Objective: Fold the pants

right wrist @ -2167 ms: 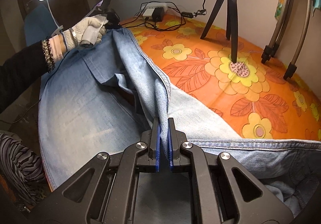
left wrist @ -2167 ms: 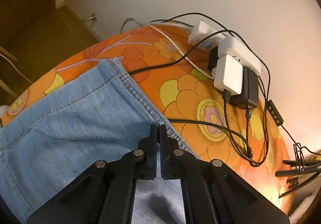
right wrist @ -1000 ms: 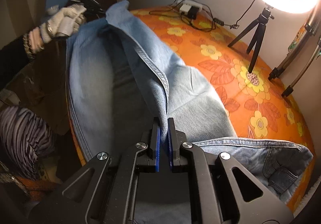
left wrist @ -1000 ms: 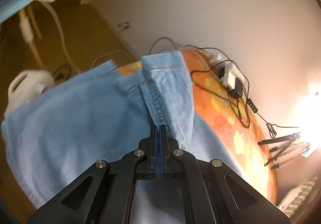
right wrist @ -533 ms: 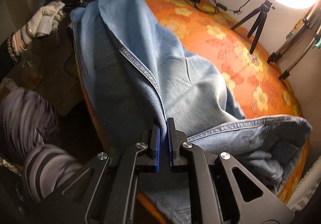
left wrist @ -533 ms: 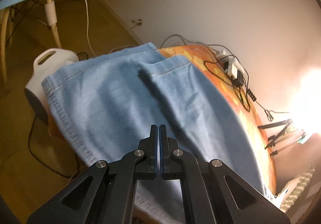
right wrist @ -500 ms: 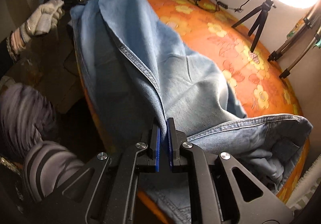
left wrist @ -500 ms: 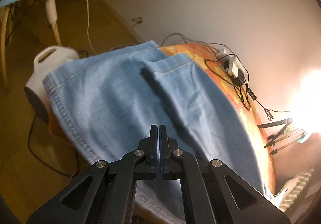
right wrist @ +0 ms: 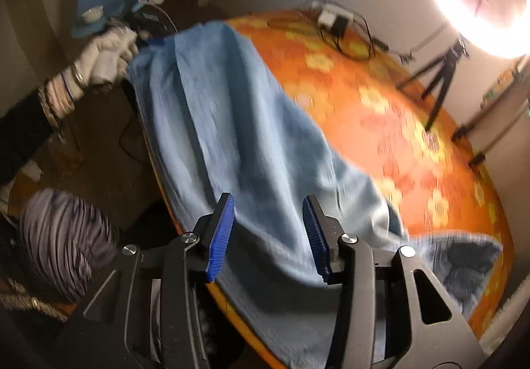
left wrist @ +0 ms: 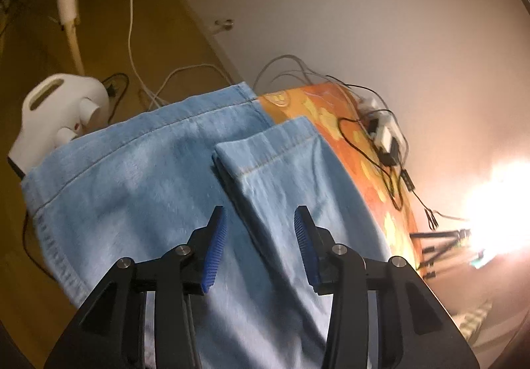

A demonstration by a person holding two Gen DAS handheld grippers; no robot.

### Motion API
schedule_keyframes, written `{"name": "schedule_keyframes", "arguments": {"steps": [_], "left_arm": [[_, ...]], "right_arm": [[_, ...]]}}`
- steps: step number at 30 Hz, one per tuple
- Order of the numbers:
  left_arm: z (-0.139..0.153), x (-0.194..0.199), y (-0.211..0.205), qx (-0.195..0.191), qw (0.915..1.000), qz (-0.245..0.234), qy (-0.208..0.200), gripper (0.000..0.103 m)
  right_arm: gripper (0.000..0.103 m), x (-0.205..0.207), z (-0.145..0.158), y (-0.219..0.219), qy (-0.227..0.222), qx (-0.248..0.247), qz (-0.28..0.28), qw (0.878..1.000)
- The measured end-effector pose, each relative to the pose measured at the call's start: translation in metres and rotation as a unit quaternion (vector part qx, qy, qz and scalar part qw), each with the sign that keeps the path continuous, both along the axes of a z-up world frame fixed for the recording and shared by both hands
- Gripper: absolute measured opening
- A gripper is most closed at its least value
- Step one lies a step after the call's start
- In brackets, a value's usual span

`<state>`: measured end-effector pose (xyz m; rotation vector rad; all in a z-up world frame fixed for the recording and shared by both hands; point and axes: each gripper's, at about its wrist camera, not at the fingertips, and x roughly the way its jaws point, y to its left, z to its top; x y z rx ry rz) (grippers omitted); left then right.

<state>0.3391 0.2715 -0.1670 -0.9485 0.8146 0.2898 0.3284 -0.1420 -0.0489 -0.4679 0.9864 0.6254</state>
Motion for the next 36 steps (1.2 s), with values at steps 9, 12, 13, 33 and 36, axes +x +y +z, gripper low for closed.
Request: {"name": "schedule_keyframes", "arguments": {"steps": [9,12,13,33,36], "left_arm": [[-0.016,0.011,0.012,-0.03,0.9984,0.044,-0.019,0.021],[-0.01,0.016,0.009,-0.007,0.9992,0.035,-0.019,0.005],[-0.008,0.012,0.009,-0.009,0.999,0.036,-0.025,0.005],[0.006,-0.151,0.011,0.035,0.9964,0.057,-0.051,0.004],[0.002,-0.154,0.006,0.044,0.9973,0.045,-0.037,0.004]], "right_arm": [[0.046,0.062,0.013,0.064,-0.031,0.04,0.025,0.998],[0.046,0.09,0.015,0.085,-0.028,0.064,0.017,0.997],[0.046,0.1,0.015,0.092,-0.024,0.074,0.014,0.997],[0.046,0.206,-0.087,0.287,0.111,0.112,0.086,0.984],[0.046,0.202,-0.107,0.321,0.127,0.098,0.116,0.98]]}}
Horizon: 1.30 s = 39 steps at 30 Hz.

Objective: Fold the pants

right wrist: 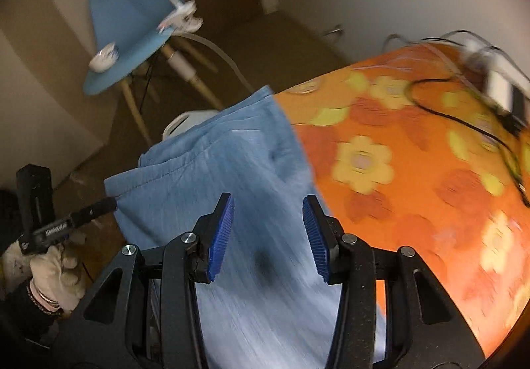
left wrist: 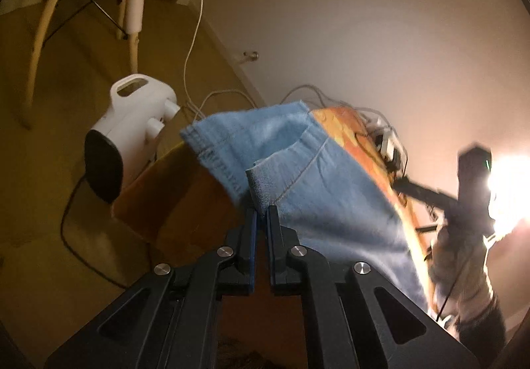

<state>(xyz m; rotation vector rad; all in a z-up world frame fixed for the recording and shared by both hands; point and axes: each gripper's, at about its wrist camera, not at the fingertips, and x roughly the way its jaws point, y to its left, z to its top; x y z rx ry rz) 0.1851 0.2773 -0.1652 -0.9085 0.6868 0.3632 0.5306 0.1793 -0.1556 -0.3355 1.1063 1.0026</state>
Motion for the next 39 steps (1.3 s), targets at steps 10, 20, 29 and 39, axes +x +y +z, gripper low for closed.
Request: {"name": "schedule_keyframes", "arguments": {"steps": [10,20,29,39], "left_arm": [[-0.017,-0.008,-0.006,-0.006,0.9996,-0.014,0.023,0.004],[-0.007,-0.002,-0.003,0.026,0.9989,-0.03,0.024,0.004],[0.006,0.003,0.0,0.048,0.998,-0.039,0.01,0.004],[0.045,0.009,0.029,0.085,0.9957,-0.013,-0.035,0.0]], "right_arm": [[0.046,0.024,-0.035,0.055,0.055,0.012,-0.01,0.998],[0.046,0.021,-0.061,0.106,-0.01,-0.047,0.031,0.998],[0.003,0.003,-0.045,0.101,-0.041,-0.032,0.049,0.997],[0.002,0.026,0.053,0.096,-0.125,0.049,-0.009,0.991]]}}
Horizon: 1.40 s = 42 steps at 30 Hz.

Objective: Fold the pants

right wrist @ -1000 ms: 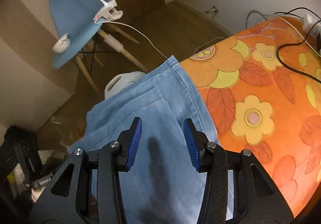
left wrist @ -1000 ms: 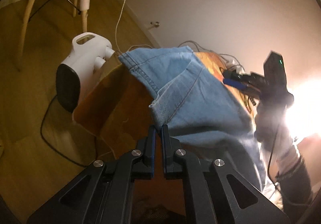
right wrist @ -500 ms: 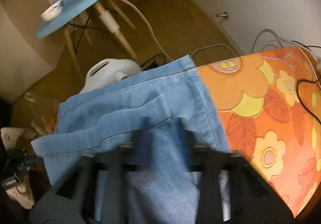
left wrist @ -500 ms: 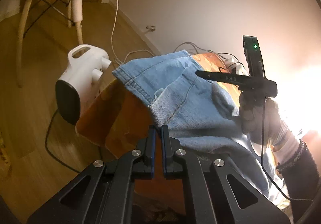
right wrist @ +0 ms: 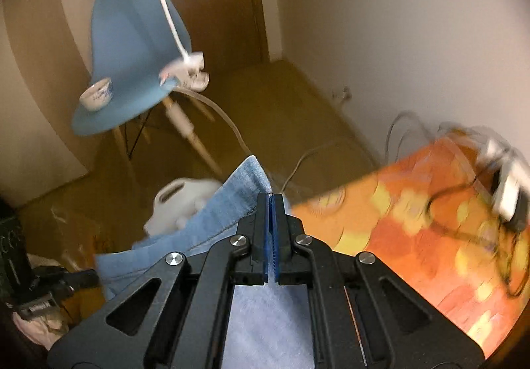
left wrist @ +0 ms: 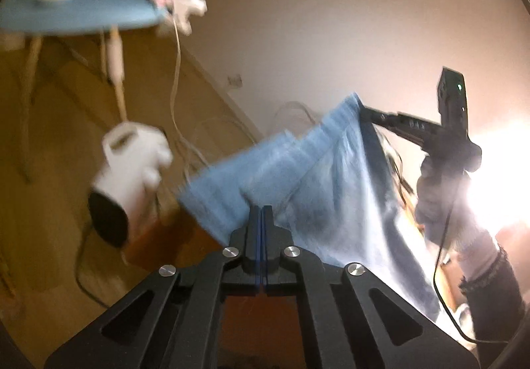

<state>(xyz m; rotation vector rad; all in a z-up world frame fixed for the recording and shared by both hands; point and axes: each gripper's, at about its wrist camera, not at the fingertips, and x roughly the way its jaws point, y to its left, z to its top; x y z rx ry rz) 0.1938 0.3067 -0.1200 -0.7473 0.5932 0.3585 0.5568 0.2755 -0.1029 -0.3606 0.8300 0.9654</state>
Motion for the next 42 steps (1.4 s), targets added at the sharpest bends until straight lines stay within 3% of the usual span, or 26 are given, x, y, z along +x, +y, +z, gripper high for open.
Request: {"name": "schedule_keyframes", "arguments": {"steps": [2,5,10,14,16,18,21,25,28,30,31,34,42], "left_arm": [[0.005,-0.001,0.015,0.001,0.9999,0.014,-0.008,0.0],[-0.009,0.004,0.034,-0.037,0.9991,0.023,0.006,0.0],[-0.032,0.016,0.027,-0.052,0.9977,-0.013,0.042,0.0],[-0.039,0.029,0.023,-0.084,0.9954,-0.024,0.038,0.001],[-0.038,0.038,0.015,-0.089,0.9948,-0.032,0.038,0.009],[-0.042,0.048,0.012,-0.095,0.9938,-0.037,0.046,0.024],[-0.051,0.057,0.009,-0.105,0.9915,-0.032,0.07,0.024],[-0.063,0.061,0.011,-0.121,0.9897,-0.01,0.076,0.024],[-0.062,0.066,0.006,-0.109,0.9913,-0.005,0.072,0.024],[-0.059,0.069,0.003,-0.105,0.9923,-0.004,0.066,0.017],[-0.059,0.07,0.002,-0.102,0.9929,0.002,0.062,0.001],[-0.054,0.07,-0.003,-0.092,0.9947,0.004,0.045,0.002],[0.007,0.043,-0.001,-0.072,0.9964,-0.009,-0.045,0.002]], "right_arm": [[0.002,0.007,0.001,0.017,-0.013,-0.011,-0.003,1.0],[0.002,0.013,-0.022,0.036,-0.021,-0.045,-0.011,0.999],[0.002,0.019,-0.072,0.043,-0.014,-0.086,-0.025,0.996],[0.002,0.024,-0.078,0.035,-0.004,-0.085,-0.029,0.996],[0.002,0.025,-0.074,0.031,-0.005,-0.084,-0.028,0.996],[0.002,0.025,-0.07,0.028,-0.004,-0.079,-0.027,0.997],[0.002,0.025,-0.065,0.026,-0.004,-0.071,-0.027,0.997],[0.002,0.021,-0.062,0.025,-0.004,-0.065,-0.022,0.998],[0.002,0.017,-0.06,0.024,-0.003,-0.06,-0.019,0.998],[0.002,0.016,-0.058,0.022,-0.002,-0.057,-0.017,0.998],[0.002,0.015,-0.057,0.021,-0.002,-0.056,-0.016,0.998],[0.002,0.011,-0.048,0.011,-0.005,-0.05,-0.019,0.999],[0.002,0.0,0.027,-0.046,-0.038,0.008,-0.047,0.998]]}}
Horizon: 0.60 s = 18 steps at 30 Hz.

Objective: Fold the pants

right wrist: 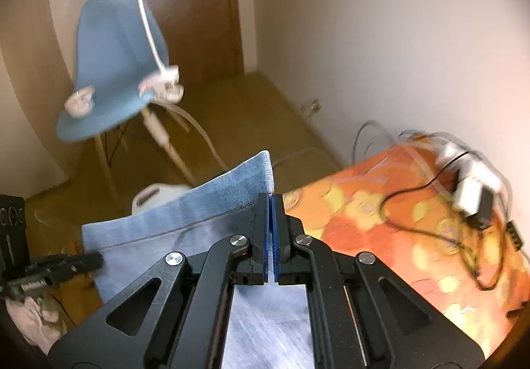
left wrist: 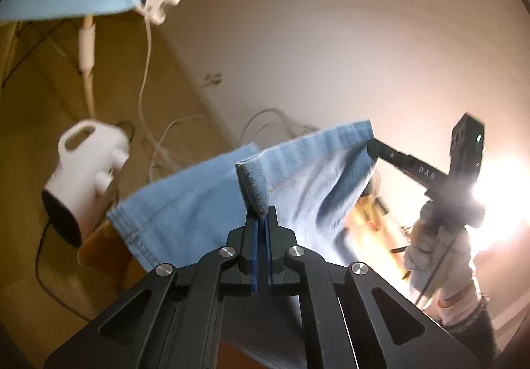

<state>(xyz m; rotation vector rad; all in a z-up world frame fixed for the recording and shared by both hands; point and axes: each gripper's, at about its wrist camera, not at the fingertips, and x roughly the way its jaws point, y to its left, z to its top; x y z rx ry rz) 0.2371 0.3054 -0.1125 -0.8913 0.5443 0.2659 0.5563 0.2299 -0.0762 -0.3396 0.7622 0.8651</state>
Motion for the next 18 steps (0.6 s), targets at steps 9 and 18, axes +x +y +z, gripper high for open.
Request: {"name": "schedule_keyframes", "arguments": {"steps": [9,18], "left_arm": [[0.027,-0.027,0.022,0.024,0.9993,0.021,-0.02,0.002],[-0.042,-0.024,0.039,-0.024,0.998,0.027,0.053,0.002]], "right_arm": [[0.002,-0.029,0.057,0.067,-0.041,0.028,0.044,0.998],[0.002,-0.011,-0.057,0.113,-0.002,-0.08,0.023,0.997]]}}
